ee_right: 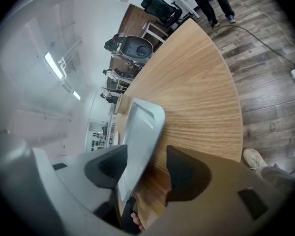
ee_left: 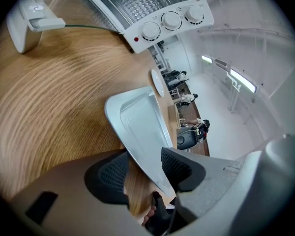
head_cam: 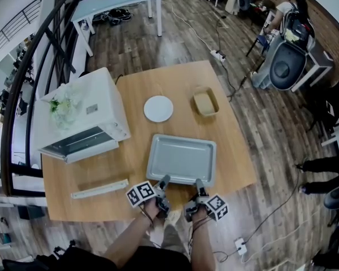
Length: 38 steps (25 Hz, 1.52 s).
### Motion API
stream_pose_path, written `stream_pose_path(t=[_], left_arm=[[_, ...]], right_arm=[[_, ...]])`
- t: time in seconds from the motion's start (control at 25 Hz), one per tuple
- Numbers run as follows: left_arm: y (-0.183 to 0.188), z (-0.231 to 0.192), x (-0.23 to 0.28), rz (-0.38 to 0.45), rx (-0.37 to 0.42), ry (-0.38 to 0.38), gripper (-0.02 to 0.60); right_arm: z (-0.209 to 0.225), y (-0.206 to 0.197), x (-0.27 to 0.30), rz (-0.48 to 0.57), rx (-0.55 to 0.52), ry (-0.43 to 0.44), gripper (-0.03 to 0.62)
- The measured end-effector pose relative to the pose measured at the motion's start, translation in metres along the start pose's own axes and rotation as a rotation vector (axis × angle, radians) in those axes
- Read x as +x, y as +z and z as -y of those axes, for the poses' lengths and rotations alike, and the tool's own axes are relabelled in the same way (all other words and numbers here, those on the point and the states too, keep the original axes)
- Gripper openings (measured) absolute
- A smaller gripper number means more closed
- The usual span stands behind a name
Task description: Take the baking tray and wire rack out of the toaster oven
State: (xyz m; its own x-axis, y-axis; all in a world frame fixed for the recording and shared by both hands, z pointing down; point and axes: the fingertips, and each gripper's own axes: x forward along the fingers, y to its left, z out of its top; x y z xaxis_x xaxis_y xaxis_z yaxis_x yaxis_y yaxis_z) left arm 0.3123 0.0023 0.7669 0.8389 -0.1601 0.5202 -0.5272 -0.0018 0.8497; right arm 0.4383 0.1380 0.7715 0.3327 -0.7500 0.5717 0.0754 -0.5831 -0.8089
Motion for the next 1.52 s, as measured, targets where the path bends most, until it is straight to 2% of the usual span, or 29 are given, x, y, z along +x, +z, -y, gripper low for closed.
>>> stream_pose_path(t=[0.36, 0.96, 1.2, 1.36, 1.52], left_arm=[[-0.013, -0.010, -0.004, -0.057, -0.036, 0.067, 0.258], [-0.014, -0.010, -0.024, -0.056, -0.025, 0.059, 0.259], [-0.005, 0.009, -0.044, -0.036, 0.060, 0.008, 0.259], [0.011, 0.027, -0.068, -0.002, 0.172, -0.032, 0.255], [0.032, 0.042, -0.103, 0.039, 0.290, -0.067, 0.249]], right_arm=[[0.001, 0.000, -0.007, 0.007, -0.010, -0.011, 0.282], [-0.001, -0.011, -0.024, 0.005, -0.014, -0.011, 0.299], [-0.021, -0.017, -0.036, 0.007, -0.067, 0.038, 0.293], [-0.046, -0.027, -0.048, 0.000, -0.165, 0.057, 0.275], [-0.081, -0.043, -0.056, -0.016, -0.290, 0.150, 0.249]])
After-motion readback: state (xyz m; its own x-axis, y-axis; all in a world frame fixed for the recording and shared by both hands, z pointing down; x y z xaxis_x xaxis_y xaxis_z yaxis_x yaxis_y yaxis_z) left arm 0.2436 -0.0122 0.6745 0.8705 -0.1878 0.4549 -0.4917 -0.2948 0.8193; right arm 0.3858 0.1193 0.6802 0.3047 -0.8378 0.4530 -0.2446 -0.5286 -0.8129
